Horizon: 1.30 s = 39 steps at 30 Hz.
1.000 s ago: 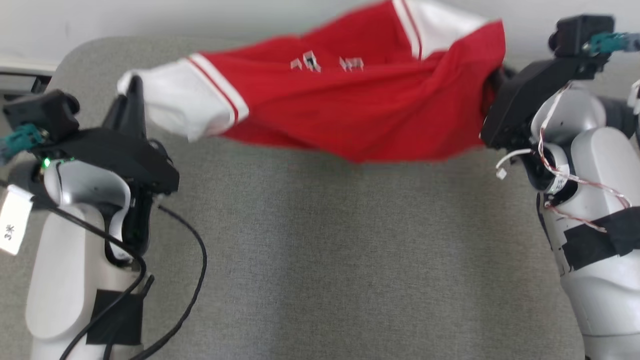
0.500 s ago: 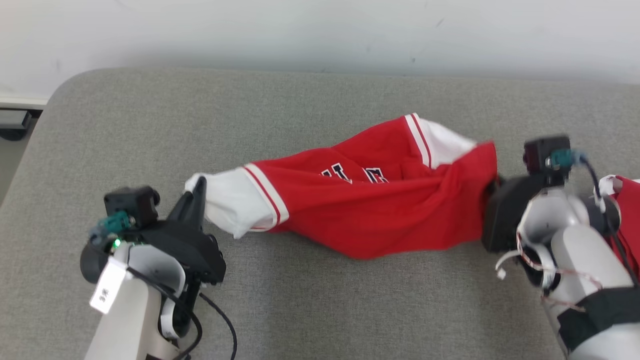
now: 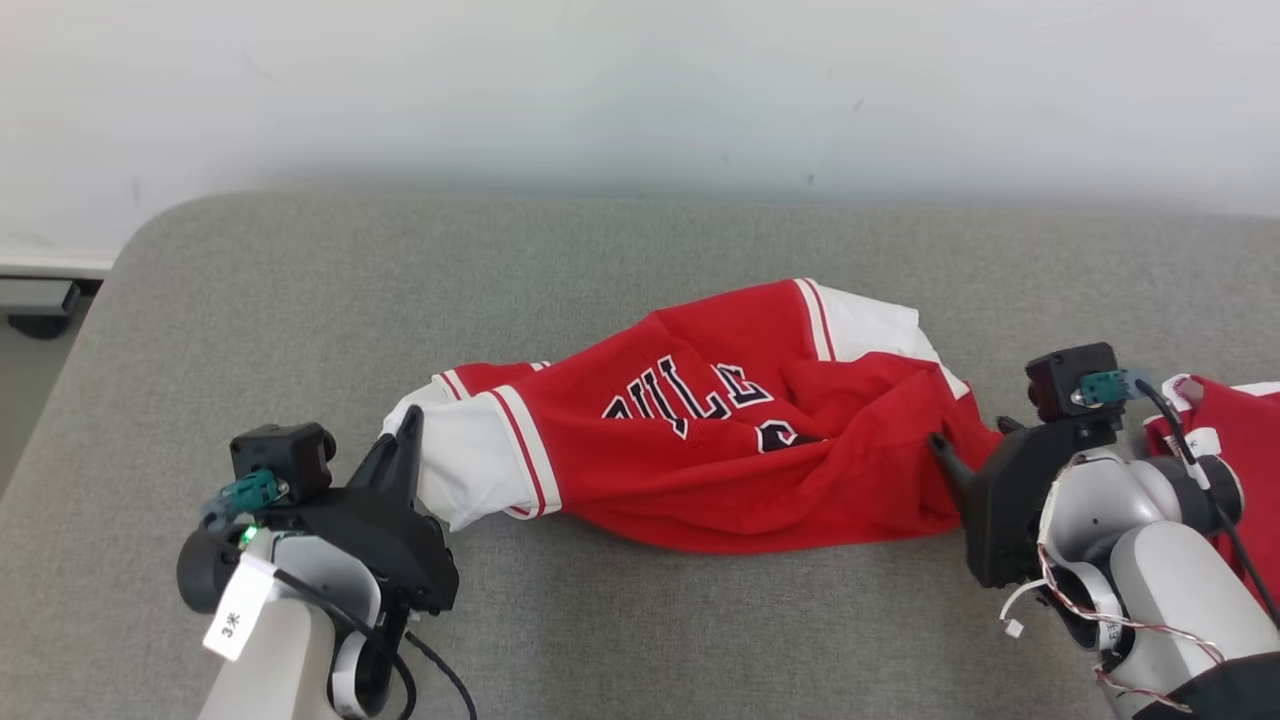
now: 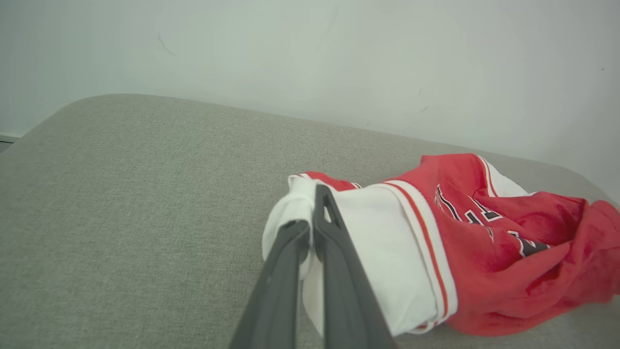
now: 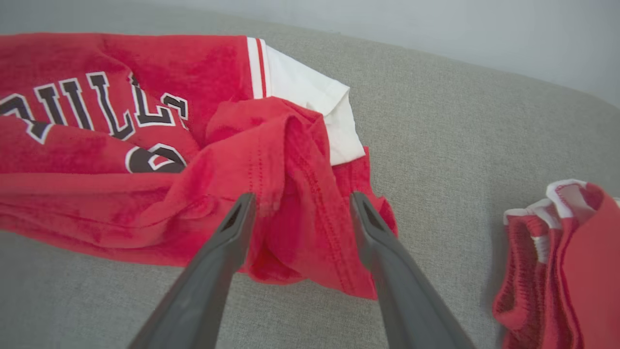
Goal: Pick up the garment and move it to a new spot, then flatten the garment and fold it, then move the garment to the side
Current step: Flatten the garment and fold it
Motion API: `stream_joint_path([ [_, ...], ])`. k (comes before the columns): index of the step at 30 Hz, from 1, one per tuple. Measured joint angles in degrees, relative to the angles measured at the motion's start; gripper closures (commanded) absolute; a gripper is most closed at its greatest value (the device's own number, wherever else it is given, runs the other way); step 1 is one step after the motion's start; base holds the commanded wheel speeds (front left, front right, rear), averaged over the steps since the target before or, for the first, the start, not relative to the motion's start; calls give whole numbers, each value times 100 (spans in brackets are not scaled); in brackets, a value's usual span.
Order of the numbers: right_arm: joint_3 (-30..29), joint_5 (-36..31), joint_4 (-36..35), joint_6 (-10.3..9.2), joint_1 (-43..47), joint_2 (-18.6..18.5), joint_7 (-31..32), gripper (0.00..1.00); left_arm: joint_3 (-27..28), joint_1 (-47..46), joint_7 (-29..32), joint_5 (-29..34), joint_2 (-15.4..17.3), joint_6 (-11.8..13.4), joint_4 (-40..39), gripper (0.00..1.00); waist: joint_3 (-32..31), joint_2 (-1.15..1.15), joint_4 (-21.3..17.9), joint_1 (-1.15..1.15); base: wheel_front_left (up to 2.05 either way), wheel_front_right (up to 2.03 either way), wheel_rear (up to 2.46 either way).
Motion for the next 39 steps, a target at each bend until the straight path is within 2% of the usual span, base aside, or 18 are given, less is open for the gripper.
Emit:
stream_joint_path([
  [4,113,3,-714,5,92,9,379,0,-55,147,-41,-7,1,2,-18,100,-145,0,-44,0,0,0,0],
  [15,25,175,-754,-123,63,183,979,0,-269,147,-36,-43,3,3,-249,100,91,0,42,1,0,0,0],
  [16,20,183,-736,-146,59,199,1005,2,-293,111,-35,-48,3,3,-263,100,129,0,57,1,0,0,0],
  [18,8,189,-664,-163,27,215,1080,18,-323,12,-35,-49,3,4,-293,100,208,1,91,1,0,0,0],
  [22,11,194,-510,-201,-117,249,1178,35,-343,-129,-35,-99,0,5,-256,100,341,1,167,1,0,0,0],
  [23,13,196,-460,-201,-152,268,1182,51,-338,-145,-35,-99,3,5,-236,100,363,1,185,2,0,0,0],
  [24,14,197,-443,-201,-171,279,1202,55,-336,-151,-36,-99,3,7,-220,100,379,1,201,2,0,0,0],
  [26,12,198,-412,-202,-172,280,1226,87,-336,-150,-36,-102,2,9,-179,100,399,1,221,2,0,0,0],
  [27,11,198,-401,-202,-172,278,1230,100,-335,-151,-37,-105,2,12,-174,100,403,1,224,2,0,0,0],
  [34,-56,213,-514,-207,-219,289,1155,100,-246,-168,-129,-154,0,54,-122,100,322,1,191,1,0,0,0],
  [39,-327,310,-924,-252,-512,327,805,100,-143,-306,-339,-204,-1,54,-269,100,217,1,136,1,0,0,0],
])
